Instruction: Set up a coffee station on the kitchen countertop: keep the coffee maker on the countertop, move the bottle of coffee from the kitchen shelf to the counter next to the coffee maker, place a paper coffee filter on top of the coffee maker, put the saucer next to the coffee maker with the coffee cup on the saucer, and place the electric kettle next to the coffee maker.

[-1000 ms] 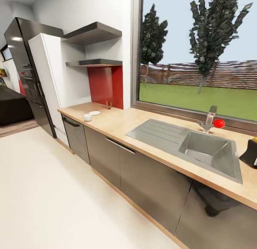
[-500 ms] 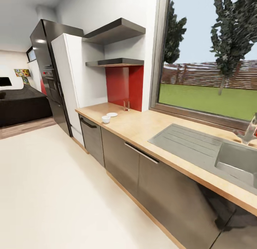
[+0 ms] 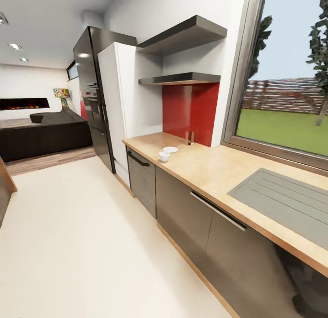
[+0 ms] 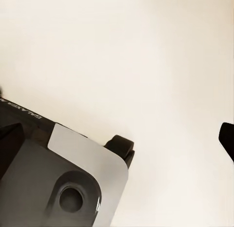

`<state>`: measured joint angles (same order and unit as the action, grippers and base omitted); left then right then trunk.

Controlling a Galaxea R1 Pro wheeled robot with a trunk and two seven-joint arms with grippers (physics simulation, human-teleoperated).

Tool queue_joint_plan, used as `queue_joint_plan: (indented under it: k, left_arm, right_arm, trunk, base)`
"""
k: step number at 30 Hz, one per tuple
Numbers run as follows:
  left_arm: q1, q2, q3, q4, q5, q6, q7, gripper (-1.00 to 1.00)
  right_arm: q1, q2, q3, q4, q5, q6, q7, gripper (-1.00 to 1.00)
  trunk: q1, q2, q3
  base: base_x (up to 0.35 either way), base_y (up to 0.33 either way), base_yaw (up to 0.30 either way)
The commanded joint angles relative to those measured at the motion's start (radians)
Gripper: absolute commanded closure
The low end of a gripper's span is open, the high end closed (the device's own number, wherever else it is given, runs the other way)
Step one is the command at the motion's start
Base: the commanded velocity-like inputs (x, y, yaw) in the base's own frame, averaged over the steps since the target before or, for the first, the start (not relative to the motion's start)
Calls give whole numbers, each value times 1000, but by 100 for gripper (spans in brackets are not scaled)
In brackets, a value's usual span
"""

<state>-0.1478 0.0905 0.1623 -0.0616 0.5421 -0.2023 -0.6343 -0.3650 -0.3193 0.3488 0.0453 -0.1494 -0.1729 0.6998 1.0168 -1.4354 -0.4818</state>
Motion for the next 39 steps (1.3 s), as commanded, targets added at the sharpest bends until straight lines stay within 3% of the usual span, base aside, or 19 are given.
queue_joint_plan:
  k: [1,39]
  left_arm:
    - [-1,0,8,2,-7,-3,-4,-100]
    - [-1,0,8,0,-7,-3,-4,-100]
  right_arm:
    - [-2,0,9,4,-10,-7,4,-100]
    - [-2,0,9,4,-10,-5,6,-100]
  trunk:
    - [1,-1,-1]
    - [1,-1,-1]
  base:
    - [259,196,252]
    - [264,199,20]
